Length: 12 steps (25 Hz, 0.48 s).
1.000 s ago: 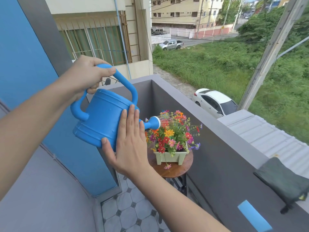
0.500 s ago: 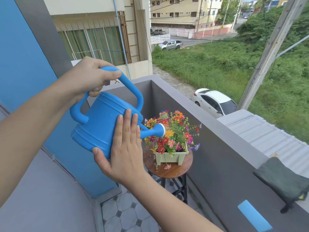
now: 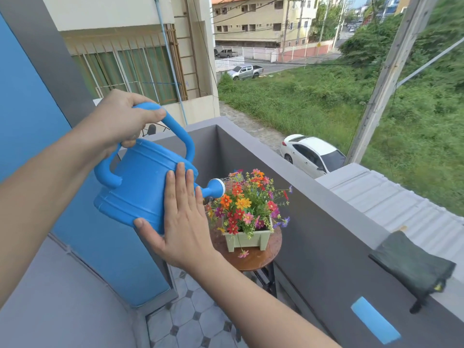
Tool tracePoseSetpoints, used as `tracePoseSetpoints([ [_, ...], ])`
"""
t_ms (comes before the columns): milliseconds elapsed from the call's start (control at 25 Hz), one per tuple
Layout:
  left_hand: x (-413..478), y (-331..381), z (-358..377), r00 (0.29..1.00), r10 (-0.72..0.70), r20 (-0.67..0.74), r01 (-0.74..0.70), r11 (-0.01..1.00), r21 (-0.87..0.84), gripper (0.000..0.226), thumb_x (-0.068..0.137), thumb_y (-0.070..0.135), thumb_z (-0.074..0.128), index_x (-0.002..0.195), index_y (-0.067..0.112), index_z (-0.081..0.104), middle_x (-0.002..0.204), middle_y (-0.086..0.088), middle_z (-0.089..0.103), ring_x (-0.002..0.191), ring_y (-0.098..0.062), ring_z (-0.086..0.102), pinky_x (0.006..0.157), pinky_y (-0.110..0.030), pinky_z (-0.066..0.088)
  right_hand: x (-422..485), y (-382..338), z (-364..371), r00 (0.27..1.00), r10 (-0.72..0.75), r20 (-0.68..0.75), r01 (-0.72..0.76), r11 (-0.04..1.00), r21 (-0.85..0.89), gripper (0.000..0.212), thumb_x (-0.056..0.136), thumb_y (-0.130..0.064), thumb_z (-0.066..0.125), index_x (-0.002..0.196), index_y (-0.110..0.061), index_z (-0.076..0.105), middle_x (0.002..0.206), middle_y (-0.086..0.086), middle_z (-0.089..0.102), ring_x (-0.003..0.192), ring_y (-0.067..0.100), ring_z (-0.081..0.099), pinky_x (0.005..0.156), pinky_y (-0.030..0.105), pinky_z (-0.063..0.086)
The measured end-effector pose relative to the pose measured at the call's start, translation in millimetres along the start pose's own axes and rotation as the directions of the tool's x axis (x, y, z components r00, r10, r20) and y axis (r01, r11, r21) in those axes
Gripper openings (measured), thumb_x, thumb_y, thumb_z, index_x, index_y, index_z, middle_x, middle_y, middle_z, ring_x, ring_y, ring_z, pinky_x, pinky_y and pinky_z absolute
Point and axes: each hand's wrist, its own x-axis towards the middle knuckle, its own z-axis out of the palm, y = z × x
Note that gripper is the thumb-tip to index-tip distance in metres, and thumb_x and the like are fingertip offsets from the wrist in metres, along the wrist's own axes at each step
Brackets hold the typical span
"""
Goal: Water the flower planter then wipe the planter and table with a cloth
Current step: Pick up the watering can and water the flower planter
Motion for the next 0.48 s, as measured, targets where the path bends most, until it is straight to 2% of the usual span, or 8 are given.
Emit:
tracePoseSetpoints([
  [120,1,3,6,0.992,0.001,0.125,0.003,0.999,-0.037,0.016,0.088,0.020,0.065,0.096,0.006,0.066,0.034,0.012,0.031,0.036,-0.009,0.019,0.035,-0.017,0.017,-9,-5,0,0.999,0.019,-0.029,-0.018,0.998,0.059,0.088,0.088,-0.056,0.035,0.148,-0.017,-0.016,0.155,0.000,-0.030,0.146,0.023,-0.018,0.118,0.034,-0.011],
  [200,2,7,13,0.987,0.016,0.162,-0.005,0.998,-0.069,0.017,0.087,0.019,0.065,0.097,0.005,0.066,0.037,0.010,0.026,0.037,-0.009,0.018,0.036,-0.017,0.016,-11,-2,0,0.996,0.023,-0.086,-0.018,0.998,0.064,0.091,0.087,-0.055,0.038,0.147,-0.020,-0.021,0.154,-0.005,-0.034,0.146,0.025,-0.017,0.119,0.036,-0.007],
  [320,3,8,21,0.990,0.038,0.136,-0.023,0.993,-0.114,0.019,0.088,0.019,0.064,0.101,0.006,0.066,0.036,0.011,0.026,0.034,-0.008,0.019,0.035,-0.016,0.016,-7,11,-5,0.993,0.025,-0.119,-0.020,0.999,0.043,0.087,0.086,-0.053,0.039,0.150,-0.018,-0.008,0.155,-0.004,-0.031,0.147,0.025,-0.015,0.119,0.041,-0.002],
  [480,5,7,22,0.998,0.060,0.031,-0.056,0.992,-0.113,0.019,0.088,0.022,0.064,0.101,0.009,0.067,0.043,0.003,0.029,0.034,-0.010,0.021,0.034,-0.015,0.020,3,24,-13,0.998,0.011,-0.065,-0.011,1.000,0.007,0.083,0.086,-0.054,0.037,0.150,-0.013,0.004,0.157,0.007,-0.010,0.147,0.021,-0.015,0.119,0.043,0.001],
])
